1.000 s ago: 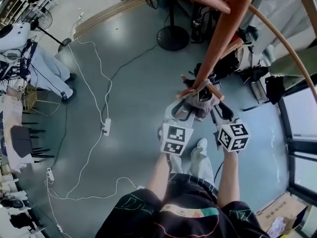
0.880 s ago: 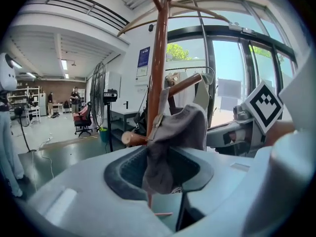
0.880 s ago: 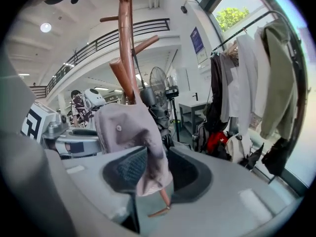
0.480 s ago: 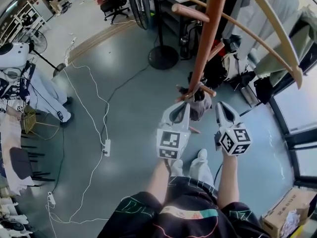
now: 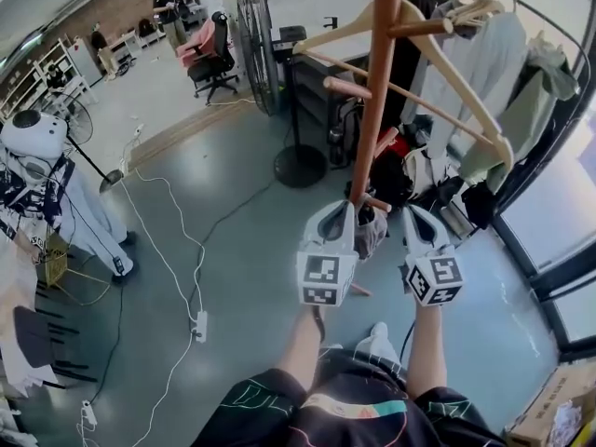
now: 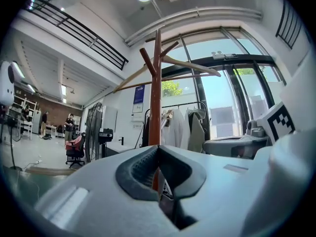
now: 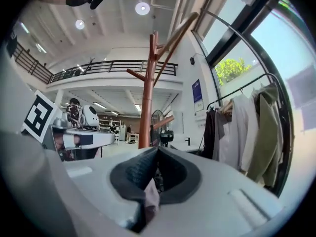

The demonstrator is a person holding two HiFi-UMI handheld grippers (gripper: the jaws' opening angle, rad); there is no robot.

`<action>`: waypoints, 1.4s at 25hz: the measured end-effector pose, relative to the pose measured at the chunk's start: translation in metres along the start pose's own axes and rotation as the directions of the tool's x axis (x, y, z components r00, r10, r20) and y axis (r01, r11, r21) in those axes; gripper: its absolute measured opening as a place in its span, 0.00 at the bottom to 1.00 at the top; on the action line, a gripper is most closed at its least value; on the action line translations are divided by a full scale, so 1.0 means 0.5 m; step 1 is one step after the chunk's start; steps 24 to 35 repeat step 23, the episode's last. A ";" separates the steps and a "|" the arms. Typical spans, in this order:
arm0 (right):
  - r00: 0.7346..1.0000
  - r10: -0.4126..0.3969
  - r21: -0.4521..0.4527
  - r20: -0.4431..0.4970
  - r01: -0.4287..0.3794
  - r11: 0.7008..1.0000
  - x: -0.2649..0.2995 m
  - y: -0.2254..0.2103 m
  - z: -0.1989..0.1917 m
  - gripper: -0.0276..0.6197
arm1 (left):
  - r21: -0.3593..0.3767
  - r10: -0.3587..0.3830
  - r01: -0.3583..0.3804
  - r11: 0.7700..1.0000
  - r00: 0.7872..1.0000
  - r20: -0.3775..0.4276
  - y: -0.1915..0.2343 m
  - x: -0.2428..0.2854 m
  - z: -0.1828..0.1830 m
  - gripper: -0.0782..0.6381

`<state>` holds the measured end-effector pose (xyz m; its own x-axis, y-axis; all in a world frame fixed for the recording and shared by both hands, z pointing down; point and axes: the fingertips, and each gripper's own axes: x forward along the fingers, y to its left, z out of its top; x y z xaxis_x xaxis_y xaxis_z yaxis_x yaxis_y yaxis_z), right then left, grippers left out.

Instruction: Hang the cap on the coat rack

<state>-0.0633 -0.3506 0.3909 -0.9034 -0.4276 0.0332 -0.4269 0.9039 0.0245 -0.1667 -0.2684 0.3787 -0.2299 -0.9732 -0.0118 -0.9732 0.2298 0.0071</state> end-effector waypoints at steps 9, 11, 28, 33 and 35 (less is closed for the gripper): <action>0.997 -0.028 -0.020 0.067 0.030 0.999 0.016 -0.010 0.062 0.05 | 0.056 0.008 -0.011 0.998 0.998 0.061 0.015 0.021 0.063 0.12; 0.997 -0.031 -0.029 0.075 0.034 0.999 0.018 -0.012 0.074 0.05 | 0.049 0.001 -0.005 0.999 0.997 0.078 0.016 0.022 0.073 0.12; 1.000 0.005 -0.104 0.017 -0.004 0.995 0.045 -0.045 0.071 0.05 | -0.021 0.019 -0.017 1.000 0.995 0.099 0.023 0.059 0.059 0.12; 1.000 0.005 -0.104 0.017 -0.004 0.995 0.045 -0.045 0.071 0.05 | -0.021 0.019 -0.017 1.000 0.995 0.099 0.023 0.059 0.059 0.12; 1.000 0.005 -0.104 0.017 -0.004 0.995 0.045 -0.045 0.071 0.05 | -0.021 0.019 -0.017 1.000 0.995 0.099 0.023 0.059 0.059 0.12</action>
